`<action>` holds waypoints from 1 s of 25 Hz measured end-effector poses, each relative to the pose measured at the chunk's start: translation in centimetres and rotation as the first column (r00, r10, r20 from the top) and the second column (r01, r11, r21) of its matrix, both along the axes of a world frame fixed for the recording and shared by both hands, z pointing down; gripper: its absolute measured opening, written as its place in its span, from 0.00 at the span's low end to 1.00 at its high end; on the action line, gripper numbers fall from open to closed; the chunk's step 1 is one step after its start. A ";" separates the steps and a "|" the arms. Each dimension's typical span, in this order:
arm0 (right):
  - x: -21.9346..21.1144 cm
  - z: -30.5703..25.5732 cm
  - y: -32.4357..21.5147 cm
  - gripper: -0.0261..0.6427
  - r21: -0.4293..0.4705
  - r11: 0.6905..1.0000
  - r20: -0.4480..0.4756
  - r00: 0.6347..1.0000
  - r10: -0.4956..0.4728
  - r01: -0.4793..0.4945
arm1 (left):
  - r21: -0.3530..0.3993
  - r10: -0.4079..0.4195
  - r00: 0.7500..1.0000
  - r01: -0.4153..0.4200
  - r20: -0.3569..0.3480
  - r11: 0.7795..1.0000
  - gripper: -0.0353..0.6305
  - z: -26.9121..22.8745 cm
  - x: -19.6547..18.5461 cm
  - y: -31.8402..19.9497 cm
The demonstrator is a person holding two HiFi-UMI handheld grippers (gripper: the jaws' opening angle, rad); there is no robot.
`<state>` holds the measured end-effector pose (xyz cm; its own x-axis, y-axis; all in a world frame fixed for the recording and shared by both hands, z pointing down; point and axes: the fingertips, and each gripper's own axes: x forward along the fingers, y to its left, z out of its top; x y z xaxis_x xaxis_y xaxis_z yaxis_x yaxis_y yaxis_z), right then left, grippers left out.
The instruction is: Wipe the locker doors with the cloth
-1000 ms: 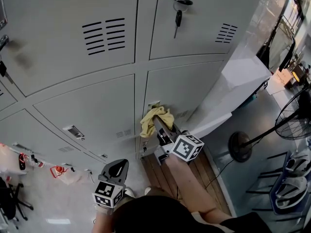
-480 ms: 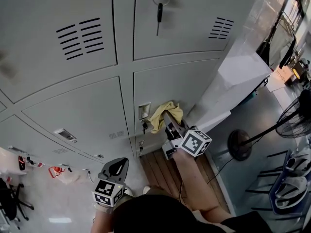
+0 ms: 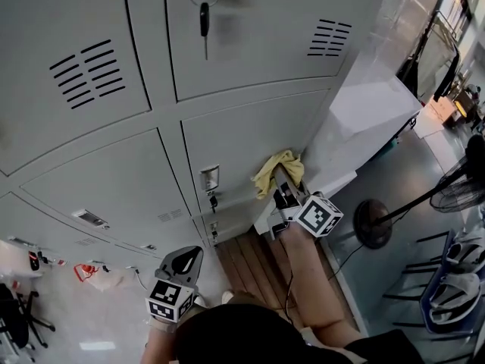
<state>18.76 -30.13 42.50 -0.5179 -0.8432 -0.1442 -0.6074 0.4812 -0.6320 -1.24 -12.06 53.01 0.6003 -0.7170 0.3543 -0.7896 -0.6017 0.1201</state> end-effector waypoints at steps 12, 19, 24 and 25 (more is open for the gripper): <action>3.9 2.9 -1.3 0.17 -0.063 0.995 0.051 0.996 0.074 -0.071 | -0.012 0.002 1.000 -0.002 0.026 1.000 0.07 0.3 0.4 -0.3; 3.2 4.2 -1.1 0.16 -0.095 0.992 0.046 0.995 0.084 -0.079 | -0.023 0.005 0.999 -0.005 0.033 1.000 0.07 0.7 -0.1 -0.1; 2.0 5.1 -0.7 0.16 -0.114 0.991 0.043 0.996 0.073 -0.067 | -0.033 0.018 0.999 -0.016 0.042 0.999 0.07 0.7 -0.5 0.2; 1.7 5.2 -0.6 0.16 -0.118 0.991 0.044 0.997 0.071 -0.065 | -0.037 0.021 0.999 -0.020 0.045 0.999 0.07 0.8 -0.6 0.4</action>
